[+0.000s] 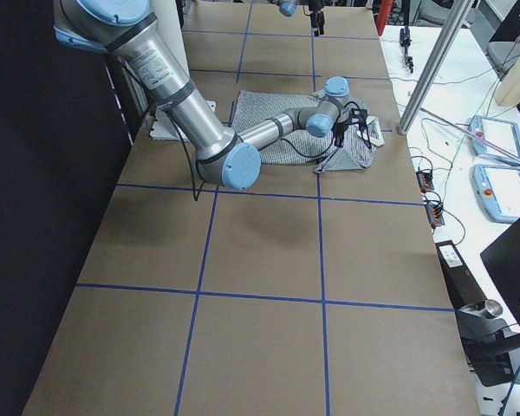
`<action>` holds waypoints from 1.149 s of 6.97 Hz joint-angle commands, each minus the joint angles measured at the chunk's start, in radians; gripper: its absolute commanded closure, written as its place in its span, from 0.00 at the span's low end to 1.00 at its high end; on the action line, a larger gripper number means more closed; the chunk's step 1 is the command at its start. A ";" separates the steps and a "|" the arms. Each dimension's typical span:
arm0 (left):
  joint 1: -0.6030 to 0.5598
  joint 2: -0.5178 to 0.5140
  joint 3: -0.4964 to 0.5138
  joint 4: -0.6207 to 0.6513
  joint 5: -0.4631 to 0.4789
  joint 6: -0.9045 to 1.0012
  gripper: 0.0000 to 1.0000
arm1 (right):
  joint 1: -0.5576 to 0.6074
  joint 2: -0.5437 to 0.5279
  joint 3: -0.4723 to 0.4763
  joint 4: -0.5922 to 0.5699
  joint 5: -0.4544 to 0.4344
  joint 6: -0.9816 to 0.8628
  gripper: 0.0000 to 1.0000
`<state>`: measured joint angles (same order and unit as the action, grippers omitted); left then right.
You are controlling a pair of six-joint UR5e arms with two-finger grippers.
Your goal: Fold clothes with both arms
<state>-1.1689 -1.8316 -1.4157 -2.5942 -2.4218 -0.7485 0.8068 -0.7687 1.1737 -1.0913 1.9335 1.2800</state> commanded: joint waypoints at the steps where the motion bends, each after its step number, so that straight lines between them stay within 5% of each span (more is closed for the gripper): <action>1: 0.000 0.000 -0.002 -0.001 0.000 -0.002 0.00 | -0.044 0.147 -0.142 -0.042 -0.105 0.078 1.00; 3: 0.000 0.003 -0.002 -0.001 0.000 -0.005 0.00 | -0.044 0.190 -0.242 -0.033 -0.177 0.075 1.00; 4: 0.002 -0.002 0.000 0.000 0.000 -0.012 0.00 | -0.043 0.192 -0.268 -0.021 -0.195 0.071 0.90; 5: 0.006 -0.006 0.004 0.002 0.001 -0.020 0.00 | -0.044 0.196 -0.270 -0.015 -0.223 0.071 0.01; 7: 0.008 -0.008 0.006 0.003 0.001 -0.067 0.00 | -0.026 0.098 -0.209 0.109 -0.220 0.056 0.00; 8: 0.006 -0.008 0.009 0.003 0.042 -0.084 0.00 | -0.021 0.024 -0.092 0.113 -0.211 0.056 0.00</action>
<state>-1.1624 -1.8385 -1.4095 -2.5914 -2.4096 -0.8068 0.7769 -0.6654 0.9780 -1.0100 1.7169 1.3393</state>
